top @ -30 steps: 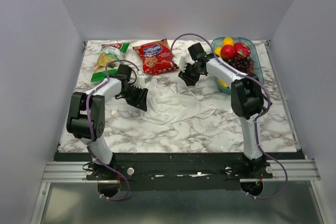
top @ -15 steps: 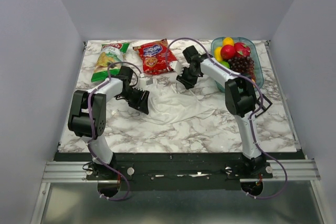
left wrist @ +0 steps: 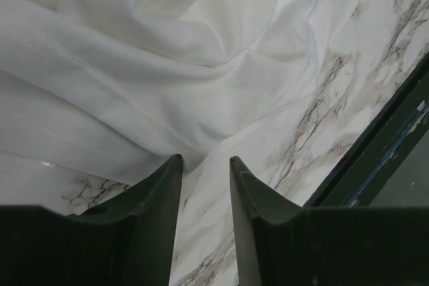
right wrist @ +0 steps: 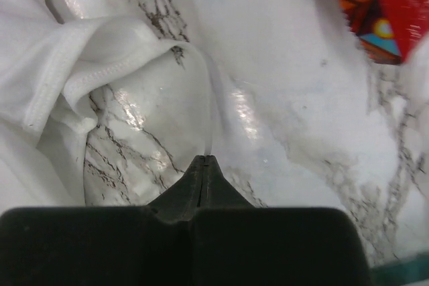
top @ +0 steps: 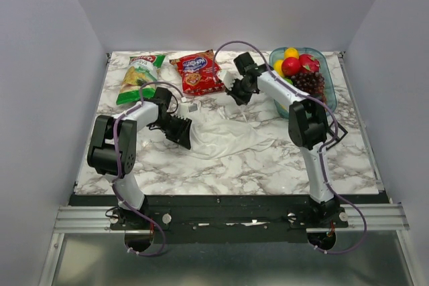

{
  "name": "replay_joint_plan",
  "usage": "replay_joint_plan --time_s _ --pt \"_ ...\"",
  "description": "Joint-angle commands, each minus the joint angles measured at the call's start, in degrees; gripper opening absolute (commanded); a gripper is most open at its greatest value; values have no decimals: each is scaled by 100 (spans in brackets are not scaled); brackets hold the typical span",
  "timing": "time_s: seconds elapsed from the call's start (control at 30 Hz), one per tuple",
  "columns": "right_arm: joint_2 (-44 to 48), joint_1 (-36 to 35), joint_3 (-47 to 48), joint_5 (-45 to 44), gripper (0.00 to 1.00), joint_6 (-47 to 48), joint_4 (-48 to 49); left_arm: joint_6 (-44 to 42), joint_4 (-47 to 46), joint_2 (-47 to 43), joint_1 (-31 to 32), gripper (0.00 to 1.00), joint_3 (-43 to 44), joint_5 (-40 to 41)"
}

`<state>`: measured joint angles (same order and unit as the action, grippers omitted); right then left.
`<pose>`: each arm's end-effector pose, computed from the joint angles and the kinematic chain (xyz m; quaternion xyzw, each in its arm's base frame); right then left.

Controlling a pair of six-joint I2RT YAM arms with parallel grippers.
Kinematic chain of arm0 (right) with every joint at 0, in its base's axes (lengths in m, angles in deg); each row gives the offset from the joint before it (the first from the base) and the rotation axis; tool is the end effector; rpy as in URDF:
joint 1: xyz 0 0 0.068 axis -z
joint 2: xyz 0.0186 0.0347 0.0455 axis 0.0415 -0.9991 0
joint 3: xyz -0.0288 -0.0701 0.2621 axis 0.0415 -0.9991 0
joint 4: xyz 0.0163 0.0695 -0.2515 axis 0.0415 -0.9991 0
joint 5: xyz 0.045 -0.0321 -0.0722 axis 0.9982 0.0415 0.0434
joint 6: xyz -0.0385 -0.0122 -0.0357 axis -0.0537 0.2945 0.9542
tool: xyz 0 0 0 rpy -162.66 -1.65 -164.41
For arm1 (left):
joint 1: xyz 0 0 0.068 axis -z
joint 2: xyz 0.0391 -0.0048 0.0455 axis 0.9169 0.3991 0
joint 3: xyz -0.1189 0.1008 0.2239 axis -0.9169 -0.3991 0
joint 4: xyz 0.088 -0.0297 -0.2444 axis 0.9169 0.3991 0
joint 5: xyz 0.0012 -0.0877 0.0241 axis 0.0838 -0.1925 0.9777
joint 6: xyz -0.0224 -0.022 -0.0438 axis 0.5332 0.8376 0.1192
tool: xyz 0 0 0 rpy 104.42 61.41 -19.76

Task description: Remove the brooch from the garment

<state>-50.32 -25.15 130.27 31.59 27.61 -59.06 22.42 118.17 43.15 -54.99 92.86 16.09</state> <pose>0.4354 0.2367 0.1806 -0.5710 0.7865 0.0970 0.2143 0.3037 -0.0847 0.1619 0.2453 0.9063 -0.3324 0.0888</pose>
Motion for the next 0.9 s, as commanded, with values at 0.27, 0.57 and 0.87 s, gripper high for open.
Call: replay_joint_plan --time_s 0.27,0.57,0.87 --pt "1424 283 -200 419 1 -946 728 285 -647 -77 73 33 -252 178" --pt "1477 283 -376 305 1 -946 719 171 -770 -130 231 45 -340 3" --pt "1477 283 -376 244 1 -955 736 259 -841 45 626 41 -85 55"
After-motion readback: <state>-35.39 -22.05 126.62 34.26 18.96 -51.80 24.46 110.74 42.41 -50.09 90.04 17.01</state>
